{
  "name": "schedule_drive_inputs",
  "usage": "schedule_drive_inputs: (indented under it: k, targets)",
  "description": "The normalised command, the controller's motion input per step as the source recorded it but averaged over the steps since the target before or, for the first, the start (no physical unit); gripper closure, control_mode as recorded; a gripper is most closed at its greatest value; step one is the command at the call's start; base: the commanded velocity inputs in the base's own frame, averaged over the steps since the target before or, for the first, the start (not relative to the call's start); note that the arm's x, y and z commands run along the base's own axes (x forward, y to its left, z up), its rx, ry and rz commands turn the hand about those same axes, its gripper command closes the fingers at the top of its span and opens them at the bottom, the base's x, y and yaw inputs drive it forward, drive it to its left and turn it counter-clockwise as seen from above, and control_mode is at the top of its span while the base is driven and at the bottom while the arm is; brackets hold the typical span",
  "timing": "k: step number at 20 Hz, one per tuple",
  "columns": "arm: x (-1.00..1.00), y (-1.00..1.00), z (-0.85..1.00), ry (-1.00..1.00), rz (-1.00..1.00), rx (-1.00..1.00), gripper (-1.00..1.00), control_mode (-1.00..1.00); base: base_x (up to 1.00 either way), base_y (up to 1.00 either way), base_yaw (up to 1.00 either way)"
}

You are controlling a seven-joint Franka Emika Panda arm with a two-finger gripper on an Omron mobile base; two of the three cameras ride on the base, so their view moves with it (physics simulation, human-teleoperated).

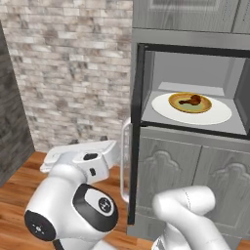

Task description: Pick the chicken drumstick from the counter and place it in the microwave. Then turn on the microwave.

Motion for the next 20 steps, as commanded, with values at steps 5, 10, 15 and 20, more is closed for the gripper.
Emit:
schedule_drive_inputs:
  k: [5, 10, 15, 20]
  targets:
    - [0.0, -0.61, 0.0, 0.0, 0.0, 0.0, -1.0, -1.0, 0.0, 0.0, 0.0]
    - [0.0, -0.7, 0.0, 0.0, 0.01, 0.0, -1.0, -1.0, 0.0, 0.0, 0.0]
    - [0.0, -0.62, 0.0, 0.0, 0.01, 0.0, -1.0, -1.0, 0.0, 0.0, 0.0]
    - [0.0, -0.61, 0.0, 0.0, 0.01, 0.0, -1.0, -1.0, 0.0, 0.0, 0.0]
